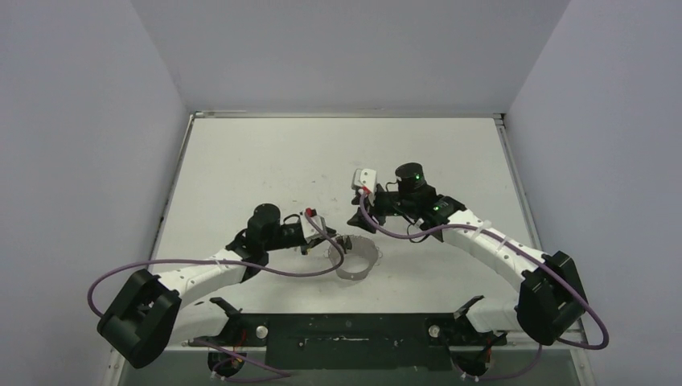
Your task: Put the keys on the keyring
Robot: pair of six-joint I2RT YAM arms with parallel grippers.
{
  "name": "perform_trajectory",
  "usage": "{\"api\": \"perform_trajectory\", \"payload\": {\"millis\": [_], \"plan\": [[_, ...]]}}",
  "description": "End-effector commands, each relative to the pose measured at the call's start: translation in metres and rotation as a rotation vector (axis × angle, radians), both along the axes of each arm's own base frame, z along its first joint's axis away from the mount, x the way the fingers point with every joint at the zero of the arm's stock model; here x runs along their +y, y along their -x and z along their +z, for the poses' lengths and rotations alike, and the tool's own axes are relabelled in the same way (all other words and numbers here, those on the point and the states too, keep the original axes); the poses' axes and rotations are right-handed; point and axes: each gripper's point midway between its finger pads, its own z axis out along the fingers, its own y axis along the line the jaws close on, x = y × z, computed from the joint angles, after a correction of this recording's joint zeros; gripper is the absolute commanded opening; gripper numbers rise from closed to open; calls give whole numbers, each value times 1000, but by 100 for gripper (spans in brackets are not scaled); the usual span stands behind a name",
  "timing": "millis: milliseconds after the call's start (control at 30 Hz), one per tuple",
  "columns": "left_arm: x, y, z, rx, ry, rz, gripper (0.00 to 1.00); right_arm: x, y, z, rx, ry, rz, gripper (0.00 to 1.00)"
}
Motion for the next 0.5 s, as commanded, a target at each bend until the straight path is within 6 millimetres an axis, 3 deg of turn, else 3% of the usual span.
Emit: {"api": "perform_trajectory", "payload": {"millis": [0, 233, 467], "plan": [[-8, -17, 79, -141, 290, 87, 0, 16, -3, 46, -77, -174, 21, 54], [-2, -19, 101, -191, 402, 118, 0, 22, 9, 48, -50, -237, 78, 49], [2, -20, 100, -193, 400, 131, 0, 20, 8, 41, -36, -197, 82, 34]]}}
